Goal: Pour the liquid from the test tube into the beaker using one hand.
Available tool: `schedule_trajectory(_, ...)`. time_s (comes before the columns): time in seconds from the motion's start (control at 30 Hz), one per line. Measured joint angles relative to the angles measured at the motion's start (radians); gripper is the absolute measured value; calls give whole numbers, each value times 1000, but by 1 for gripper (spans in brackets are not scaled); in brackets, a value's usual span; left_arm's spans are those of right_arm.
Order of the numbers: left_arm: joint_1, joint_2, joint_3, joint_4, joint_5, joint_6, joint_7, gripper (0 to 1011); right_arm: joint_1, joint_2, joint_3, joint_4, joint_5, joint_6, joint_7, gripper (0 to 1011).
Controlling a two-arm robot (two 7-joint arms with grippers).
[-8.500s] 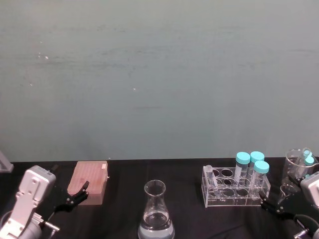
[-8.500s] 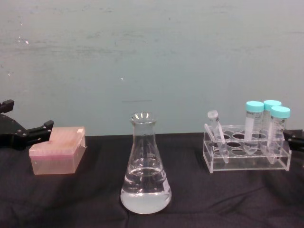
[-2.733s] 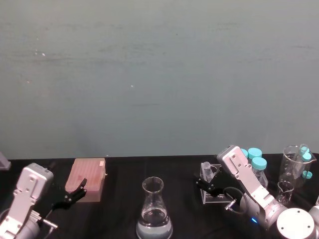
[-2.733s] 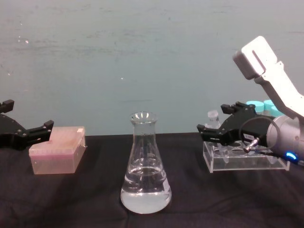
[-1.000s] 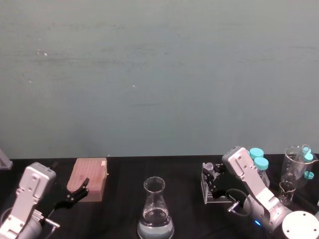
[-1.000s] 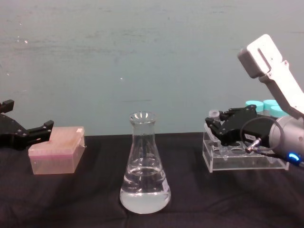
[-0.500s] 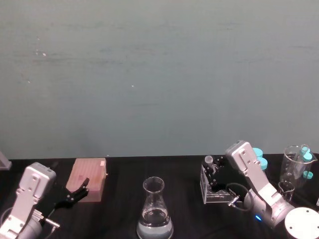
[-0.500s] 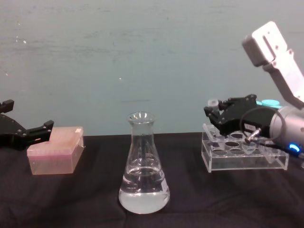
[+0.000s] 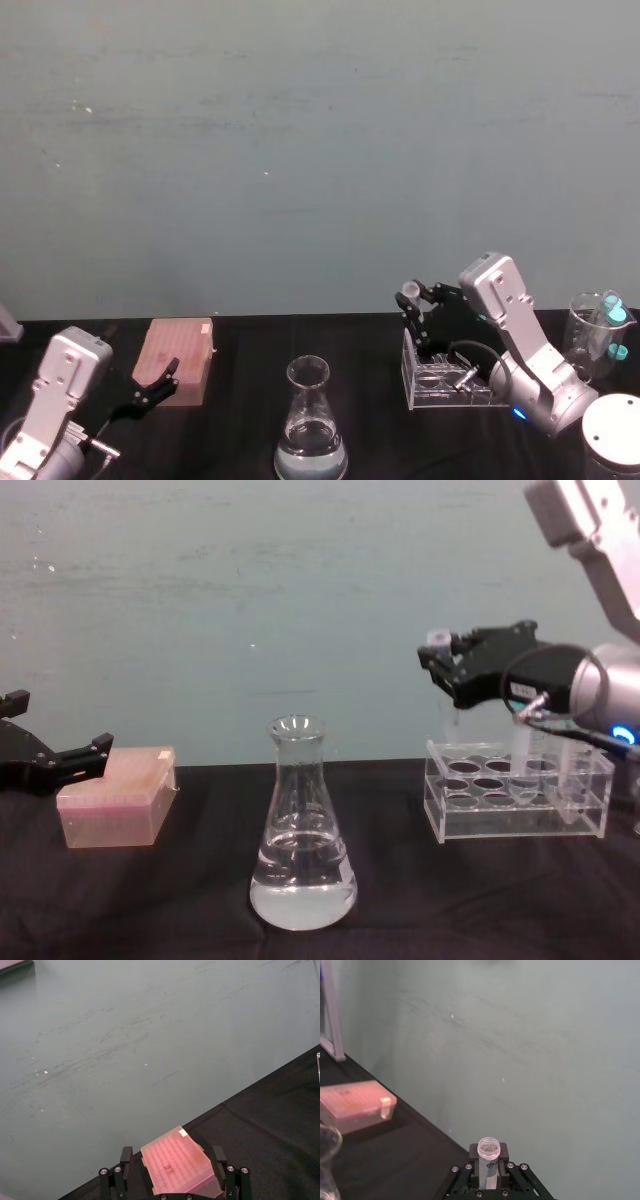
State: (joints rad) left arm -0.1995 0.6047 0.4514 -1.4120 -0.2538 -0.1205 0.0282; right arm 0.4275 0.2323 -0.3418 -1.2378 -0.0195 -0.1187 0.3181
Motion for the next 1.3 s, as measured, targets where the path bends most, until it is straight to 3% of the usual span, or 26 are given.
schedule_trajectory(0.27,0,0,0,0,0,0,0,1000,-2,20,-40,-60,-18,-41,37,216)
schedule_trajectory(0.5,0,0,0,0,0,0,0,1000,-6,43,-93,-89,-65,-103,57,215)
schedule_trajectory(0.83,0,0,0,0,0,0,0,1000,9,63,-159,-65,-229,-189,-14,215)
schedule_trajectory(1.03,0,0,0,0,0,0,0,1000,25,68,-187,-41,-351,-219,-86,215)
schedule_trajectory(1.3,0,0,0,0,0,0,0,1000,44,75,-218,-17,-467,-253,-154,216)
